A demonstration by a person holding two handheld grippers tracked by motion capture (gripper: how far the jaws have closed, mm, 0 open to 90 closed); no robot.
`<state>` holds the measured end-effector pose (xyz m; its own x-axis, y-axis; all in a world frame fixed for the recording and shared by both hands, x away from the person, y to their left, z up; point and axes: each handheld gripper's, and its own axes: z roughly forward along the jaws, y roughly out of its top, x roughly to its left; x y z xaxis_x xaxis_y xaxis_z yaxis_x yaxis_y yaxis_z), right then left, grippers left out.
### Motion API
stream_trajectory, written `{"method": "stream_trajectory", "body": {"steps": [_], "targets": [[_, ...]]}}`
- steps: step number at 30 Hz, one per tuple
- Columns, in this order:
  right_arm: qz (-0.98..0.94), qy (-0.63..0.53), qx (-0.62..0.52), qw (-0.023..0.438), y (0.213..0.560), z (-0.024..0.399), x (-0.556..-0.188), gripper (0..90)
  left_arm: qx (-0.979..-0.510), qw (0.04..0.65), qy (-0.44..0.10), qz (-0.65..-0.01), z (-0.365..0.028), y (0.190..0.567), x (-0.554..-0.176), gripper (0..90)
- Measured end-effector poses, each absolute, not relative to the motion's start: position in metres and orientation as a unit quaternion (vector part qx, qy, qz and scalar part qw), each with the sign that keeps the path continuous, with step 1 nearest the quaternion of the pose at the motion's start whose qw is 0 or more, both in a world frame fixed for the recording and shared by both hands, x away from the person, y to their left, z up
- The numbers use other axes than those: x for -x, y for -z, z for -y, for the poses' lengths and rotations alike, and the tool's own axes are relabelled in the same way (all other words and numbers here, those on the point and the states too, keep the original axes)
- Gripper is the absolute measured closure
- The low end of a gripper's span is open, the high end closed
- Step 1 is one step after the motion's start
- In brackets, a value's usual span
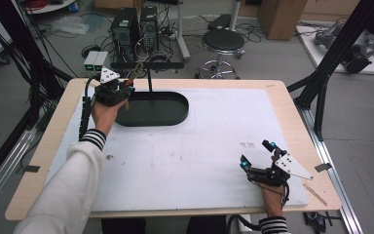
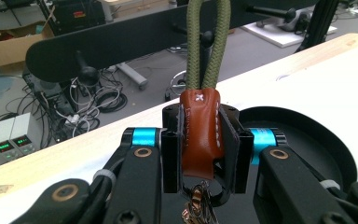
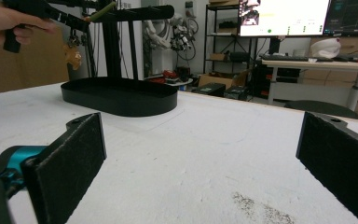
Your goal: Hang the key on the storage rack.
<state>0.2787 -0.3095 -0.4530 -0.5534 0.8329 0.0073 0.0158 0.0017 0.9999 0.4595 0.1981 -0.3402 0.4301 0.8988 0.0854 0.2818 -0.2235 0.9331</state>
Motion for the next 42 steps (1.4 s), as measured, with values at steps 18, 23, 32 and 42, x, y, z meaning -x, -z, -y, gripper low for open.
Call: {"method": "stream_trajectory", "body": {"steps": [18, 23, 32, 42], "targets": [[-0.625, -0.622, -0.339, 0.329, 0.453, 0.31, -0.278, 0.3, -0.707, 0.452, -0.33, -0.432, -0.194, 0.353, -0.47, 72.5], [-0.625, -0.622, -0.339, 0.329, 0.453, 0.31, -0.278, 0.3, -0.707, 0.451, -0.325, -0.437, -0.193, 0.356, -0.473, 72.5], [-0.625, -0.622, -0.339, 0.329, 0.453, 0.31, -0.278, 0.3, -0.708, 0.446, -0.32, -0.445, -0.193, 0.362, -0.477, 72.5], [-0.625, -0.622, -0.338, 0.329, 0.453, 0.31, -0.278, 0.3, -0.701, 0.461, -0.28, -0.467, -0.199, 0.37, -0.482, 55.6]]}}
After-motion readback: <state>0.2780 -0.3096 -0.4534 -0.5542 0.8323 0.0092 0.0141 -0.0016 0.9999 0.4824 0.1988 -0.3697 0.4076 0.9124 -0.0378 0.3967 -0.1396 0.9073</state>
